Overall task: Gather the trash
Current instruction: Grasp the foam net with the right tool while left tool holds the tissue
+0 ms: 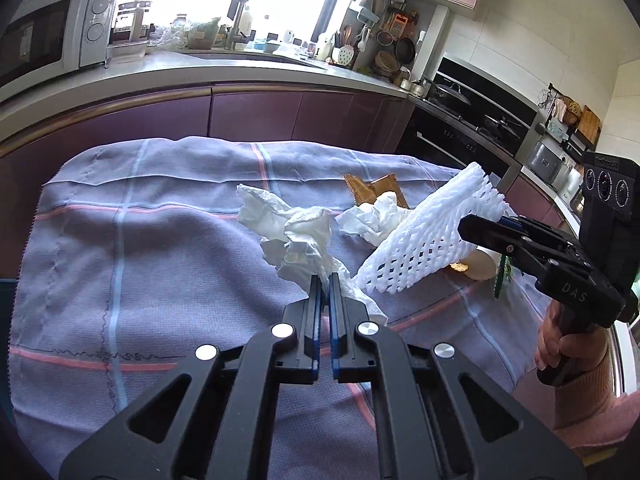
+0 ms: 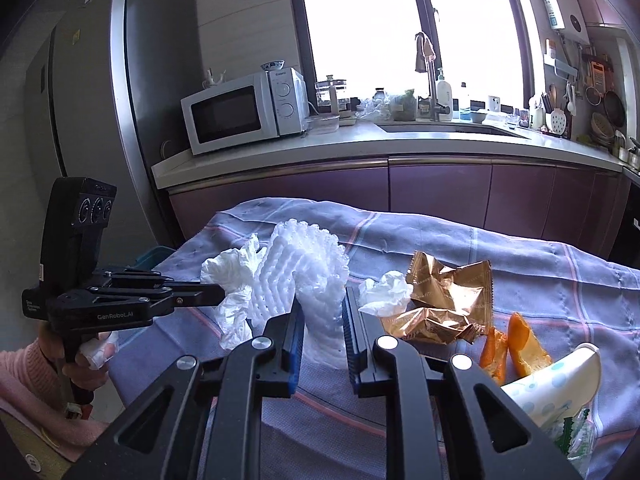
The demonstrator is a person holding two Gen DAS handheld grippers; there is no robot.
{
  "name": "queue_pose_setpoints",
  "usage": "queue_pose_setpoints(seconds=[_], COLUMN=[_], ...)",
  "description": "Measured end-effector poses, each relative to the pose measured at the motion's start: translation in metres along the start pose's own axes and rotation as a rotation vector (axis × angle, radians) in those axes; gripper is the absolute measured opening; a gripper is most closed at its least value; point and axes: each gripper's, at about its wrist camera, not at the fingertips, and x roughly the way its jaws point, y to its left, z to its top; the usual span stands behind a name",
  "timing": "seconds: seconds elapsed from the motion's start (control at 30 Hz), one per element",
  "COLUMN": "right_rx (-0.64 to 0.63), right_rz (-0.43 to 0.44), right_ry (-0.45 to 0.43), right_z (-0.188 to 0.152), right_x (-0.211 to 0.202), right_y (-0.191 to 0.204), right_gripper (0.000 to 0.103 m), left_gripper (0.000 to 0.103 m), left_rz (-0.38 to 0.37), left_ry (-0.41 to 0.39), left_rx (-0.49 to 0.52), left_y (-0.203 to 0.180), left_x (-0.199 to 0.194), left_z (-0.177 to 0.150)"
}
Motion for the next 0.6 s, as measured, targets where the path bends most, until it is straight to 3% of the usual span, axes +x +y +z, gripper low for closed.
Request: queue_pose_setpoints(seconds=[0.6], right_rx=[-0.055], right_rz=[0.176], right_ry=[0.022], right_z=[0.029], right_x=[0.041], right_y=[0.063], right_gripper=[0.017], left_gripper=[0.004], left_rz=[0.145], left_ry=[-0.114], left_rx=[-0.077], left_y=[0.060], left_x=[-0.105], left_z=[-0.022])
